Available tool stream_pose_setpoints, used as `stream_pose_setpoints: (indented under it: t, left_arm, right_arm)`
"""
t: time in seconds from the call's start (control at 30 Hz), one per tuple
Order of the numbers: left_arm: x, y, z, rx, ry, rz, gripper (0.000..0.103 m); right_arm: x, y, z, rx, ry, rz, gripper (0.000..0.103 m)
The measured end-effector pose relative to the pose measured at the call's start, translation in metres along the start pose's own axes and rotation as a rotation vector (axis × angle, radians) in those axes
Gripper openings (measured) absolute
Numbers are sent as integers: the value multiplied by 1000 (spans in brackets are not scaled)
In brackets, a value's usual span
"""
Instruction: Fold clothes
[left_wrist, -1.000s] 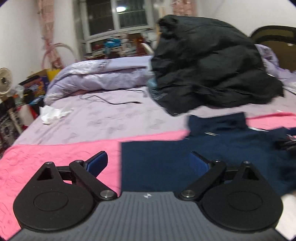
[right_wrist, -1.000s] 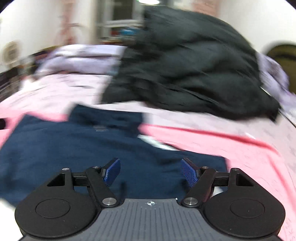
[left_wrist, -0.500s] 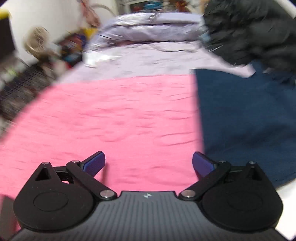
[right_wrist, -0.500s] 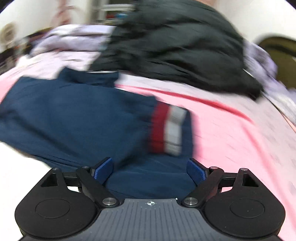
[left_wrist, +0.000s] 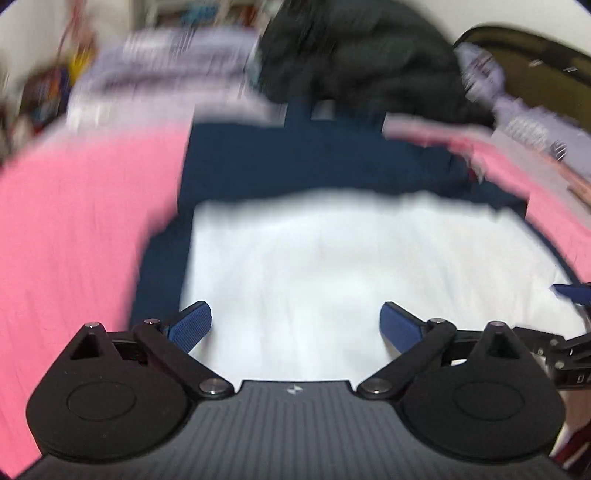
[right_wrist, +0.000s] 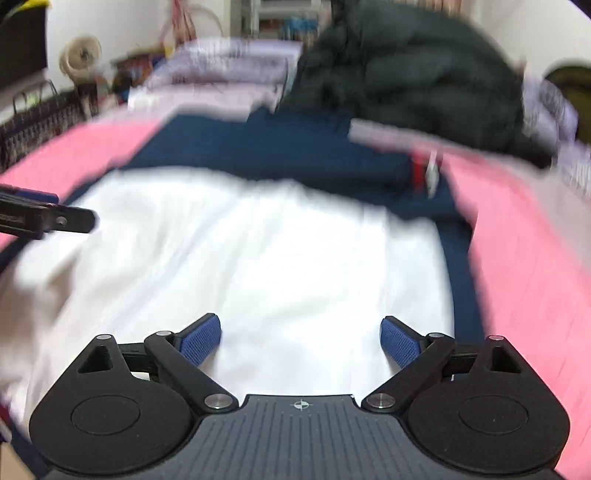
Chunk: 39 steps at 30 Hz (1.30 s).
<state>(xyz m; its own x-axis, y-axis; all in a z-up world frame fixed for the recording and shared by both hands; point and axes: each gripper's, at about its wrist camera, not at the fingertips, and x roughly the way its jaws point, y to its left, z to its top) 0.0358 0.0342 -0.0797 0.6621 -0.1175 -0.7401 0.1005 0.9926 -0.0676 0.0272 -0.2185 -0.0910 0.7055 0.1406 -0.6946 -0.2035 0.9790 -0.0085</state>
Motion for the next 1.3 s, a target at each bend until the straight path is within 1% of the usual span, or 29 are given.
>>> stream_pose_setpoints:
  t: [0.03, 0.13, 0.27, 0.3, 0.43, 0.57, 0.6, 0.63, 0.73, 0.83, 0.93, 1.1, 1.3]
  left_arm:
    - [-5, -6, -13, 0, -25, 27, 98]
    - [-29, -27, -38, 59, -78, 96, 99]
    - [-63, -38, -53, 66, -17, 40, 100]
    - [-71, -41, -58, 62, 3, 22, 100]
    - [-91, -47, -61, 1, 71, 24, 100]
    - [-129, -49, -71, -82, 39, -13, 100]
    - [-138, -50, -74, -89, 32, -18, 101]
    - [-146, -52, -75, -89, 31, -16, 101]
    - [-162, -61, -79, -37, 23, 19, 102]
    - [-167, -68, -84, 28, 21, 81, 102]
    - [-163, -67, -89, 36, 42, 95, 102]
    - [-154, -58, -99, 4, 85, 89, 102]
    - [-149, -57, -103, 2, 108, 108, 102]
  right_arm:
    - [-7, 2, -5, 5, 1, -6, 95]
    - [-27, 9, -18, 22, 8, -20, 95]
    - [-54, 12, -43, 57, 57, -18, 95]
    - [-62, 13, -48, 70, 54, -17, 95]
    - [-99, 17, -59, 102, 4, -28, 95]
    - [-142, 22, -61, 68, -59, -49, 98]
    - [-153, 23, -63, 59, -73, -50, 101]
    - [-162, 25, -66, 51, -84, -45, 103]
    - [-181, 30, -76, 21, -97, -13, 103]
    - [-184, 35, -86, -1, -84, -8, 103]
    - [-179, 31, -91, 41, -56, -9, 103]
    - [-171, 22, -96, 120, -13, -1, 103]
    - [-166, 22, -101, 117, 4, -3, 103]
